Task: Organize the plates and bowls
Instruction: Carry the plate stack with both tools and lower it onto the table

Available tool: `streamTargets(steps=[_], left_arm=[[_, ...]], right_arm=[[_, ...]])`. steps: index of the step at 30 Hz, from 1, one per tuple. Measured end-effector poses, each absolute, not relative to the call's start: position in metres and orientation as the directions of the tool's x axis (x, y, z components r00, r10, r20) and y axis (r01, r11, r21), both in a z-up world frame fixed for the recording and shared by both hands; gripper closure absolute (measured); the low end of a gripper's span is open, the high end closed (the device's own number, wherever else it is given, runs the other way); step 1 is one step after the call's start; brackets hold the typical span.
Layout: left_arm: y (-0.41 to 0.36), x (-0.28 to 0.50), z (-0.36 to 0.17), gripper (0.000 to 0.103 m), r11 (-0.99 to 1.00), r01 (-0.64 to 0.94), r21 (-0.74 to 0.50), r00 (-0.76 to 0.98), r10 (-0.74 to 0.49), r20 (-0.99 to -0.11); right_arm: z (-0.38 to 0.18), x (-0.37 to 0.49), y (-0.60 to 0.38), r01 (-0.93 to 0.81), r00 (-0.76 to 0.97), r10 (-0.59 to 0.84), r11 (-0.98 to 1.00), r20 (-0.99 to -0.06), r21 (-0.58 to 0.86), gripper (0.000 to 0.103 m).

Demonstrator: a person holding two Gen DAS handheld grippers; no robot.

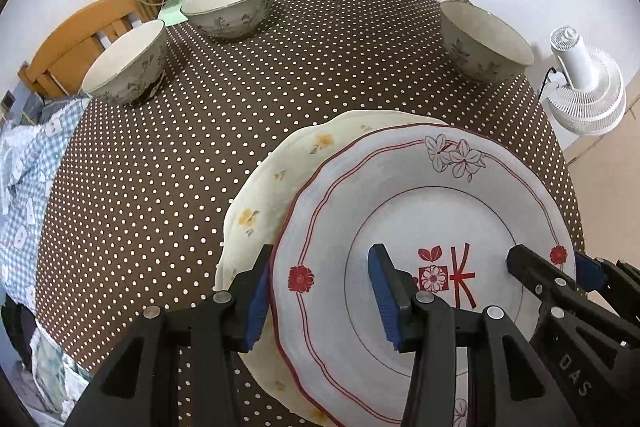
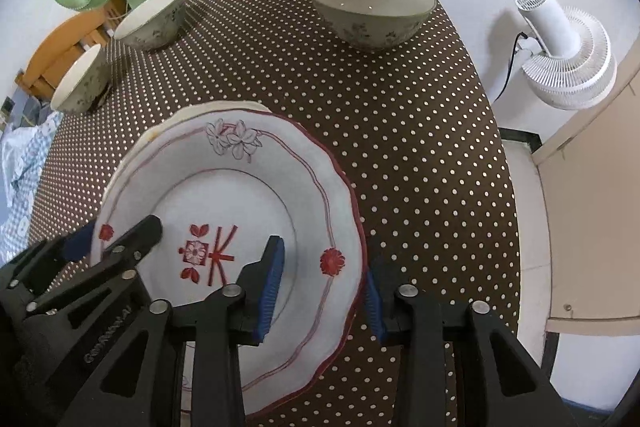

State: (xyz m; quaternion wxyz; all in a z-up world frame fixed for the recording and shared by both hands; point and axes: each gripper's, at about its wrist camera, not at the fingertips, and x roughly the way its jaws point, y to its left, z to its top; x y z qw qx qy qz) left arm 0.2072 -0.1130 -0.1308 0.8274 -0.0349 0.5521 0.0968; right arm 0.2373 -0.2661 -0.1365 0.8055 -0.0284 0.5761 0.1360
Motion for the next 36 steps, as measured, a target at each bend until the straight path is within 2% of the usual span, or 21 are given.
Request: streamTargets(steps=[13,17,31,36], left_arm=[[-0.124,0.207,-0.134,0.054,0.974,-0.186,0.133,0.378,0.196,-0.905],[-0.128,0.208,-0.137,0.049,0.97,-0.173,0.17,0.369,0.224,-0.902],[-0.115,0.204,-0.128,0.036,0.967,-0.228,0.111,0.374,0.192,-0.907],[-0.11,0.2,-0.124,0.034,0.969,-0.23,0.092,0.388,0.178,-0.904]], right_arm=[[-0.138,0.233,-0.265,-0.249,0.307,0.183,0.963,-0.934,0.107,0.068],[-0.138,0.233,-0.266,-0.246,0.309,0.185,0.963,-0.933,0.109,0.068],[-0.135,0.233,-0.254,-0.278,0.319,0.125,0.96,-0.939,0.033,0.068],[-0.119,0.23,-0.239,-0.326,0.405,0.063,0.942,-0.912,-0.079,0.07]])
